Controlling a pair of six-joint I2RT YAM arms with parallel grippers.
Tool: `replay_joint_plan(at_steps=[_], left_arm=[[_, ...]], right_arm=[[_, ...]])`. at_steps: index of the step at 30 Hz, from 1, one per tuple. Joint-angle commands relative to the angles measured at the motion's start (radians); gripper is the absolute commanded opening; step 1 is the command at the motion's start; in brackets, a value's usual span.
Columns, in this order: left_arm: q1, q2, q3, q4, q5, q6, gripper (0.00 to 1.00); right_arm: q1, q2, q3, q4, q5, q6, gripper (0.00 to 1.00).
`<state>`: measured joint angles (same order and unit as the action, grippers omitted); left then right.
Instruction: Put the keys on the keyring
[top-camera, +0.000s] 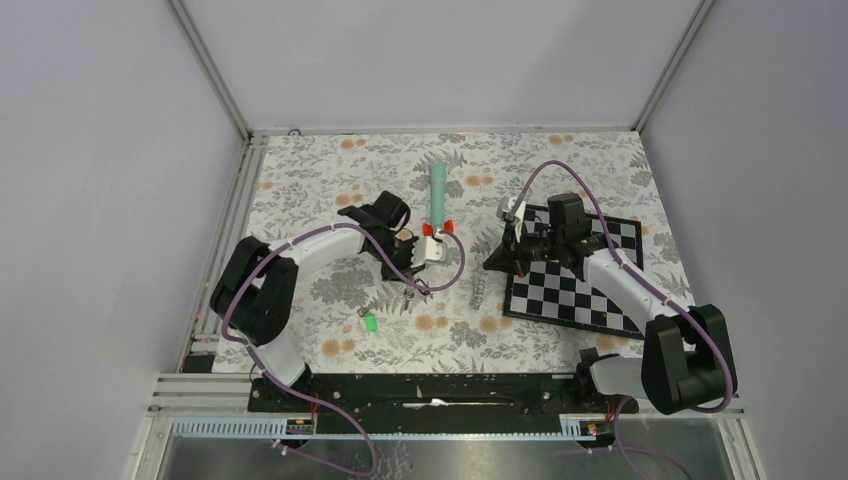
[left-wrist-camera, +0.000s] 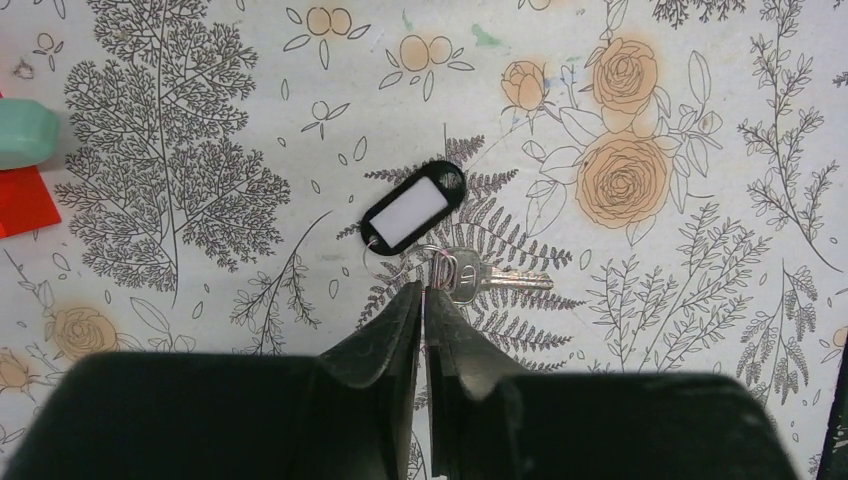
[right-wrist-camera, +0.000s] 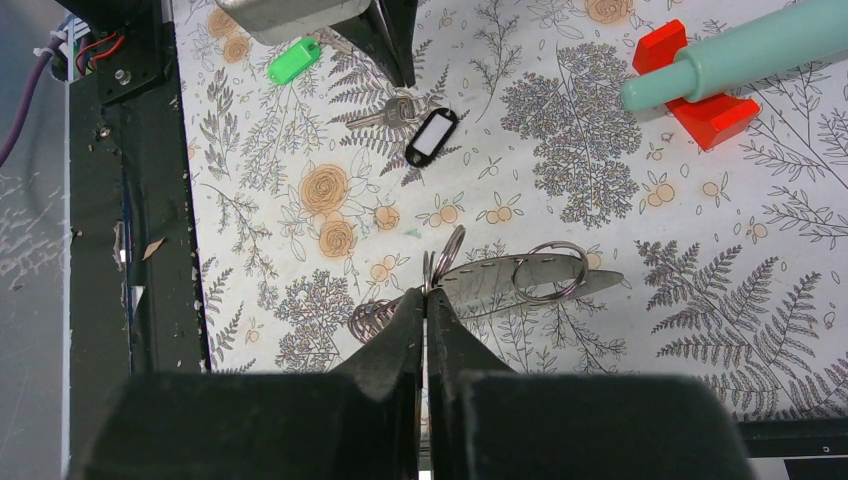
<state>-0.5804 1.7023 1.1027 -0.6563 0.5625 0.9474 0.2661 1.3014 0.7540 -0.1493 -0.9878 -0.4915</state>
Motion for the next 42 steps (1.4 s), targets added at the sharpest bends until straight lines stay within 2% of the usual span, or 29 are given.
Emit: replay_joint_plan(at_steps=[1, 4, 9, 13, 20, 27, 42], left_arm=[[0.009, -0.030, 0.000, 0.003, 0.041, 0.028, 0.16], [0.010, -0.024, -0.001, 0.025, 0.029, 0.010, 0.20], [0.010, -0.005, -0.004, 0.033, 0.012, 0.006, 0.40], [0.006, -0.014, -0.047, 0.067, 0.032, 0.036, 0.44], [-0.010, 0.011, -0.052, 0.131, -0.013, 0.040, 0.45], [-0.004, 0.073, 0.031, 0.078, -0.031, -0.043, 0.45], [0.063, 0.096, 0.072, 0.008, 0.127, -0.274, 0.44]], right_arm=[[-0.007, -0.014, -0.001, -0.001, -0.032, -0.013, 0.00], [-0.008, -0.011, 0.000, -0.001, -0.033, -0.012, 0.00], [-0.008, -0.008, -0.002, -0.002, -0.035, -0.012, 0.00], [-0.010, 0.000, -0.001, -0.001, -0.038, -0.013, 0.00], [-0.013, 0.000, -0.001, -0.003, -0.036, -0.013, 0.00], [-0.018, -0.006, -0.005, -0.003, -0.038, -0.015, 0.00], [-0.024, -0.003, -0.008, -0.004, -0.048, -0.021, 0.00]])
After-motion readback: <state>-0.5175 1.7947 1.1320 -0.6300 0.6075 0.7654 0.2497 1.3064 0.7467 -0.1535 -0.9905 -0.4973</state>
